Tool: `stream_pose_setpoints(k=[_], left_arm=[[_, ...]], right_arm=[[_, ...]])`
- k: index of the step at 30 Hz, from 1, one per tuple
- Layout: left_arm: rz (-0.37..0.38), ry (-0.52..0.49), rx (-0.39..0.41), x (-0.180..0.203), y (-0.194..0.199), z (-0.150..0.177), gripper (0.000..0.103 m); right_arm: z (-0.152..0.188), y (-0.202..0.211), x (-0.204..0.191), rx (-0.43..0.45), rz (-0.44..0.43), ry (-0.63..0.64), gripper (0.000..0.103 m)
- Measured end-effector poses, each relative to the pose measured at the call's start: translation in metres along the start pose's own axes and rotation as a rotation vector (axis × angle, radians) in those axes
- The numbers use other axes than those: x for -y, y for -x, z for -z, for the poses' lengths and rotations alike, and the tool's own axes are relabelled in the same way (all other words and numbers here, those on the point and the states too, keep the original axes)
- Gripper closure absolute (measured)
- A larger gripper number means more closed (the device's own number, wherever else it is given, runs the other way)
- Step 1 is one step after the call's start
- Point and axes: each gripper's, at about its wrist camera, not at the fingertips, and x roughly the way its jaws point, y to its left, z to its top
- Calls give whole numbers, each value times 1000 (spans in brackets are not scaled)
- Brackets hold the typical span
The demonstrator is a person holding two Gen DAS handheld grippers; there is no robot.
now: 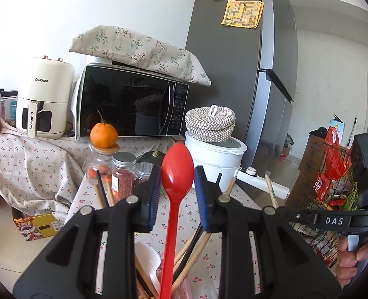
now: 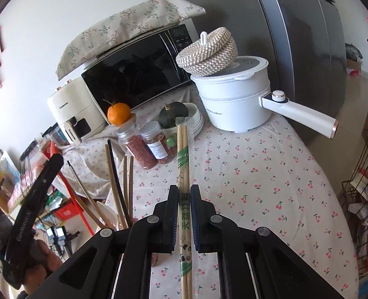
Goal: Organize utensils
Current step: 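Place the red spoon into the pink holder with the left tool while the right carries the wrapped chopsticks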
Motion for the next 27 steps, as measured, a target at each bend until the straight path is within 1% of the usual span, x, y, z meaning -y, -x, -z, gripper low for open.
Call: stream_pose_setpoints(k=[3,7,10,13,15,18,22,25,26,27], left_arm=[[6,9,-3,0,-2,-5,74],[5,12,34,0,6,-11,74],[8,26,21,-4,2,-8,74],[8,29,-39,-7,-6,0,74],[22,33,-76,-8,-9,5,74],[36,42,-137,-12,-12,13,74],[56,67,-241,-15,-13,19,74],[76,72,-324,-17,-9,21,66],[68,67,-347,-19,-6,21,60],[61,68,-367,-21,-3,20,56]], right_arm=[[0,3,-1,19,-6,8,93],[-1,1,0,18,-11,-5,93],[0,2,0,20,-12,-10,93],[1,4,0,28,-13,-13,93],[1,7,0,42,-14,-15,93],[1,12,0,73,-18,-28,93],[2,21,-4,124,-32,-56,93],[4,29,-13,167,-31,-51,93],[4,33,-18,184,-32,-43,93],[4,36,-23,203,-35,-40,93]])
